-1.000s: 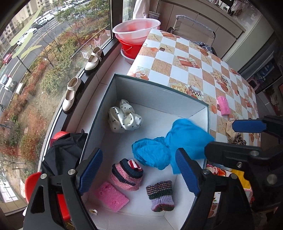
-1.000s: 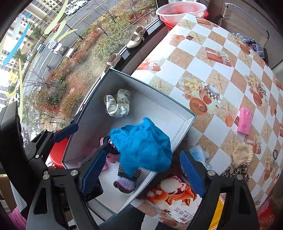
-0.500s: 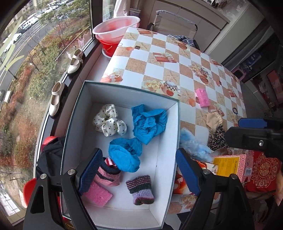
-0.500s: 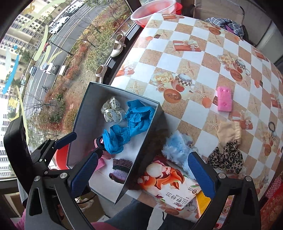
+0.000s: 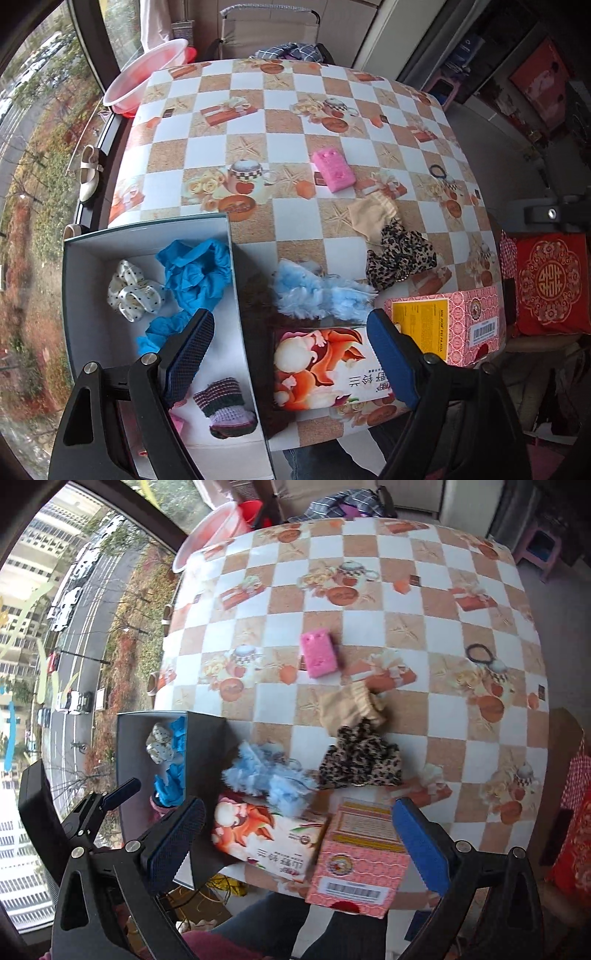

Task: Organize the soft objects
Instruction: 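Move both tools back from the box to the table items, then grasp pink sponge with left tool while right tool grasps leopard-print scrunchie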

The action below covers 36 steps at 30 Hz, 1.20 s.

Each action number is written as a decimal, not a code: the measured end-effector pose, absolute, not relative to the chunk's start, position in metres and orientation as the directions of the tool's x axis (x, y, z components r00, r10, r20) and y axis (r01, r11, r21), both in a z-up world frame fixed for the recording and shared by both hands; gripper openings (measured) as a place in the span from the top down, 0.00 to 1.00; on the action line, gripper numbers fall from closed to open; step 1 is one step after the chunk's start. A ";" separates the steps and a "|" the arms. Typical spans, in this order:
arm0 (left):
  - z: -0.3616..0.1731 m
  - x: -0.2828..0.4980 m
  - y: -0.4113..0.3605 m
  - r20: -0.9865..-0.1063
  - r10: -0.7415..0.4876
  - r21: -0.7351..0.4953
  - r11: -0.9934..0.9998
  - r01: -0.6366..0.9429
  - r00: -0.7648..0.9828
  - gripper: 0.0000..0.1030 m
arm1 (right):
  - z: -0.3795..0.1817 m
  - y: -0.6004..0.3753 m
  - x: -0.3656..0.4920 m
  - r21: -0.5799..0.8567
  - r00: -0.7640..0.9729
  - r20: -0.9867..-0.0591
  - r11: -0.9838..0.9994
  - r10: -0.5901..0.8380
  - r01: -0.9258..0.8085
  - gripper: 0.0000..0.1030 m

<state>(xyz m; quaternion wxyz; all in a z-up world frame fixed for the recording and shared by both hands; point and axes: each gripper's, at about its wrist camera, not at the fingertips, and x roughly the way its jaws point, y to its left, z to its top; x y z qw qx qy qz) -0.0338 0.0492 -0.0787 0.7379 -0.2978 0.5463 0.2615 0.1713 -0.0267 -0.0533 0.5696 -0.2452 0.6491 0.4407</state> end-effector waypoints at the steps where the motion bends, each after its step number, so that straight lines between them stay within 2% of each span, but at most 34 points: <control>1: -0.081 -0.029 0.047 -0.964 0.054 -0.154 0.688 -0.709 0.262 0.15 | -0.060 -0.030 0.181 0.285 -0.228 -0.958 0.508 0.171 -0.813 0.01; 9: -0.093 -0.001 0.048 -0.978 0.009 -0.148 0.675 -0.723 0.208 0.15 | -0.141 -0.036 0.227 0.251 -0.285 -0.958 0.548 0.024 -0.798 0.01; 15: -0.104 0.015 0.059 -0.988 -0.013 -0.129 0.635 -0.762 0.157 0.15 | -0.206 -0.009 0.226 0.299 -0.364 -0.930 0.476 -0.048 -0.827 0.01; 20: -0.113 0.047 0.081 -0.989 -0.016 -0.125 0.599 -0.791 0.144 0.15 | -0.252 0.007 0.217 0.283 -0.359 -0.924 0.392 -0.135 -0.876 0.01; 26: -0.148 0.105 0.112 -0.989 -0.054 -0.147 0.567 -0.810 0.141 0.15 | -0.266 -0.028 0.250 0.215 -0.306 -0.943 0.461 -0.131 -0.861 0.01; 32: -0.186 0.148 0.137 -0.989 -0.076 -0.151 0.501 -0.852 0.131 0.15 | -0.259 -0.097 0.331 0.059 -0.173 -0.977 0.632 -0.121 -0.773 0.01; 36: -0.204 0.162 0.149 -0.991 -0.068 -0.135 0.455 -0.880 0.117 0.15 | -0.241 -0.129 0.356 0.125 -0.186 -0.982 0.690 -0.015 -0.713 0.01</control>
